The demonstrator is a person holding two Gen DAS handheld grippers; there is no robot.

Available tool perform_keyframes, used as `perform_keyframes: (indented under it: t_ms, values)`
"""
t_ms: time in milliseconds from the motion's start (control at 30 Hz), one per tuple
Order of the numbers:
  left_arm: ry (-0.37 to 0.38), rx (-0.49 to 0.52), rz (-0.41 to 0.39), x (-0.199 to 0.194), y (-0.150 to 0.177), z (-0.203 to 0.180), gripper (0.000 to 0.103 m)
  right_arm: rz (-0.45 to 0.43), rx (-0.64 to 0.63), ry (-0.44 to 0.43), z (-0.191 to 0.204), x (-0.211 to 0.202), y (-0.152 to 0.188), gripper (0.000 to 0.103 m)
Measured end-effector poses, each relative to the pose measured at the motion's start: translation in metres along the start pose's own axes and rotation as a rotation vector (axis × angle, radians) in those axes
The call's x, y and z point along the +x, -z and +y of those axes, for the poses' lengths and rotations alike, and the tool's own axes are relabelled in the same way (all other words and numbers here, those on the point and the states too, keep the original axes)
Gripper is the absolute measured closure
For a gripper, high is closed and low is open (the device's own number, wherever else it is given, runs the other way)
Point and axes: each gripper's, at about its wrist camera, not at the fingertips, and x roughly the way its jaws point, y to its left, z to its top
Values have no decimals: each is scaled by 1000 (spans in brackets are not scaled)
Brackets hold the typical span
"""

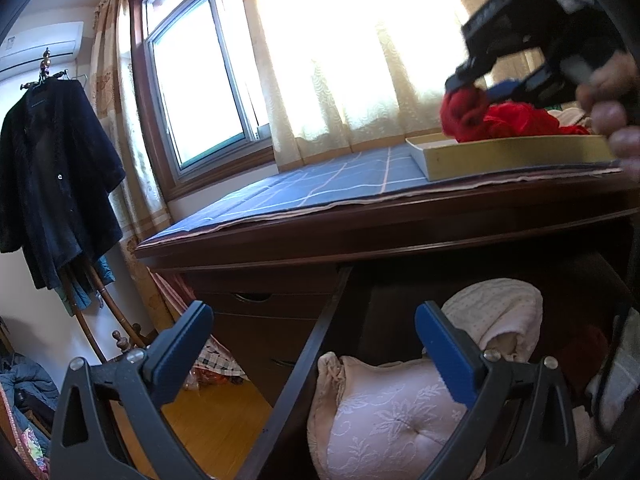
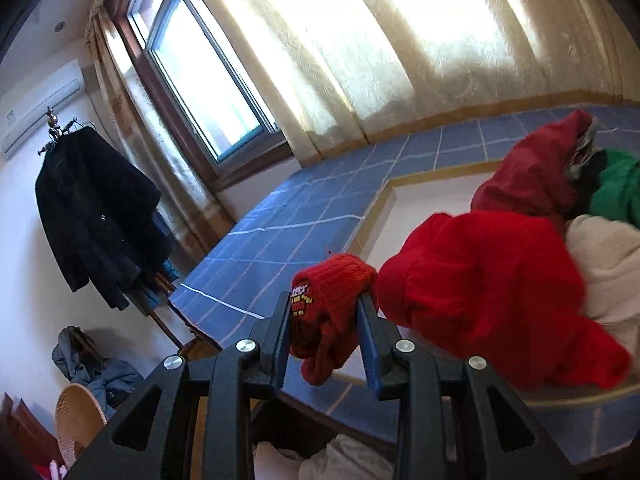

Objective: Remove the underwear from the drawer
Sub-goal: 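Carry the red sock into the yellow tray and release it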

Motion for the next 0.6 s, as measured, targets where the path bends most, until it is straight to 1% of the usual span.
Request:
perform_keyframes:
  t_ms: [167, 300, 367, 500, 600]
  values:
    - [5, 0, -3, 0, 0, 2, 0, 35, 22, 30, -16, 24, 10, 70]
    - [3, 1, -8, 0, 1, 1, 0, 32, -27, 71, -16, 21, 13, 70]
    - [5, -1, -6, 0, 3, 1, 0, 41, -56, 121, -15, 19, 13, 70]
    - [1, 0, -5, 0, 3, 1, 0, 47, -113, 186, -17, 13, 15, 70]
    - [-1, -1, -5, 0, 3, 0, 0, 51, -144, 274, -25, 10, 17, 70]
